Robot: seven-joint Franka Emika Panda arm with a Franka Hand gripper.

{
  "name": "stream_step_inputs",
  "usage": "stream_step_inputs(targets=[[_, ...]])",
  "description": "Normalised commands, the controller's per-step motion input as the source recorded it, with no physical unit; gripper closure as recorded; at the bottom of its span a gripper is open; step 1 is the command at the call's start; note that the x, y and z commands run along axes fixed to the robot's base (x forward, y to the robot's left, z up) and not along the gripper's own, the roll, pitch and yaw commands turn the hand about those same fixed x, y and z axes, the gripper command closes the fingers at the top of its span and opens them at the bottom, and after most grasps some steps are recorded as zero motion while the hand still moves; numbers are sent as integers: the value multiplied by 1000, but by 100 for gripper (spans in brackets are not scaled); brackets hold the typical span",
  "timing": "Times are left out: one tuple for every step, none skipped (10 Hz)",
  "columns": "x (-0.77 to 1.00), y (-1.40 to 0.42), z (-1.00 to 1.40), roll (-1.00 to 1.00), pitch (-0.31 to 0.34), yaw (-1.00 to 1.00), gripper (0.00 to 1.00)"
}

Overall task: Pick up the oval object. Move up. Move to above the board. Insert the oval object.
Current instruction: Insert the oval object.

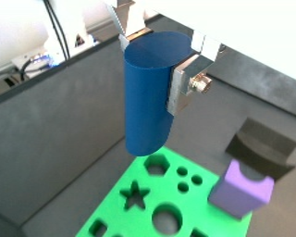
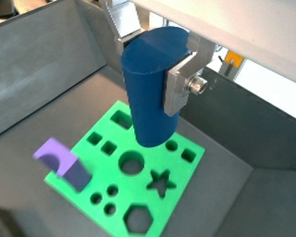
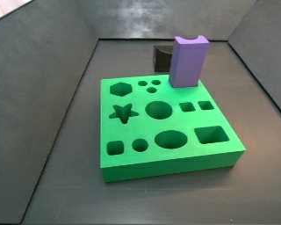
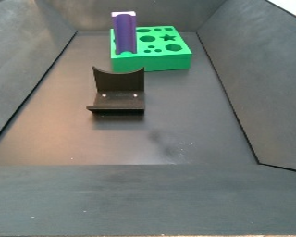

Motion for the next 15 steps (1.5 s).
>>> stream_step_inputs(targets=[[229,-566,-349,77,-3,-260,100],[240,-434,-414,14,-26,-611,100],[186,-314,-394,0,0,-746,100],[126,-277,-371,0,0,-811,100],[131,-260,-420,0,0,-820,100],[126,-263,-451,0,-11,-826,100],[431,-206,-429,-10,-43,-583,100],[437,-229,-526,0,-53,-571,100],[420,-231,-594,0,-44,-597,100],[326,-223,-657,24,0,-677,100],[291,-223,-637,13,0,-714,100],[154,-189,-606,0,0,-829,100],[29,-129,-583,0,0,-940,100],[0,0,-574,0,0,-1000,100],[0,0,-591,0,0,-1000,100]])
